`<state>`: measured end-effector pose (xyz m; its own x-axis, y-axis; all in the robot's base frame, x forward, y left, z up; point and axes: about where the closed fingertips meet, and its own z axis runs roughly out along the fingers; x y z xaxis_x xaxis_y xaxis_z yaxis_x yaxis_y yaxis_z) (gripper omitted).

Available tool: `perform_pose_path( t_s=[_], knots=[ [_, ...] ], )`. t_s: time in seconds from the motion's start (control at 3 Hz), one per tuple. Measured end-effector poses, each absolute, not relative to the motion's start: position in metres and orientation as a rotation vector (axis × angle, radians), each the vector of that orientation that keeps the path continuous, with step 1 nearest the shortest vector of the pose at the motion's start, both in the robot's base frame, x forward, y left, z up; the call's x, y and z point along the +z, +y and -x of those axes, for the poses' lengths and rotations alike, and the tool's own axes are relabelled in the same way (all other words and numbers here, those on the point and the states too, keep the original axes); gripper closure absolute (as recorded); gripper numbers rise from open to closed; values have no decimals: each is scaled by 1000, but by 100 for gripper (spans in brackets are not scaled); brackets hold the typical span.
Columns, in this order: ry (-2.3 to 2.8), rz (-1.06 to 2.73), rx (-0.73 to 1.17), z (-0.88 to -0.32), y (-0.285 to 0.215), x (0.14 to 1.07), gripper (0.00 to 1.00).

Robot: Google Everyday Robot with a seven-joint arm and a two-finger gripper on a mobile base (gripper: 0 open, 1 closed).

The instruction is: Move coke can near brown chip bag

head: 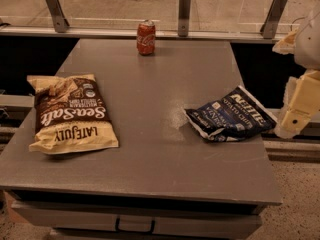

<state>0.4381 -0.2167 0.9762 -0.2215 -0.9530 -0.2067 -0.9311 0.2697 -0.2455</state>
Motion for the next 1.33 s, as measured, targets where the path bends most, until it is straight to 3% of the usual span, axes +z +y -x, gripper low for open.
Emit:
perform_pose_path(
  t_s=[0.33, 0.67, 1.33],
  knots=[
    [2232, 1725, -98, -438, -217, 976, 0],
    [2151, 1737, -42, -479, -194, 963, 0],
    [1950, 1647, 108, -620, -93, 923, 0]
  ],
)
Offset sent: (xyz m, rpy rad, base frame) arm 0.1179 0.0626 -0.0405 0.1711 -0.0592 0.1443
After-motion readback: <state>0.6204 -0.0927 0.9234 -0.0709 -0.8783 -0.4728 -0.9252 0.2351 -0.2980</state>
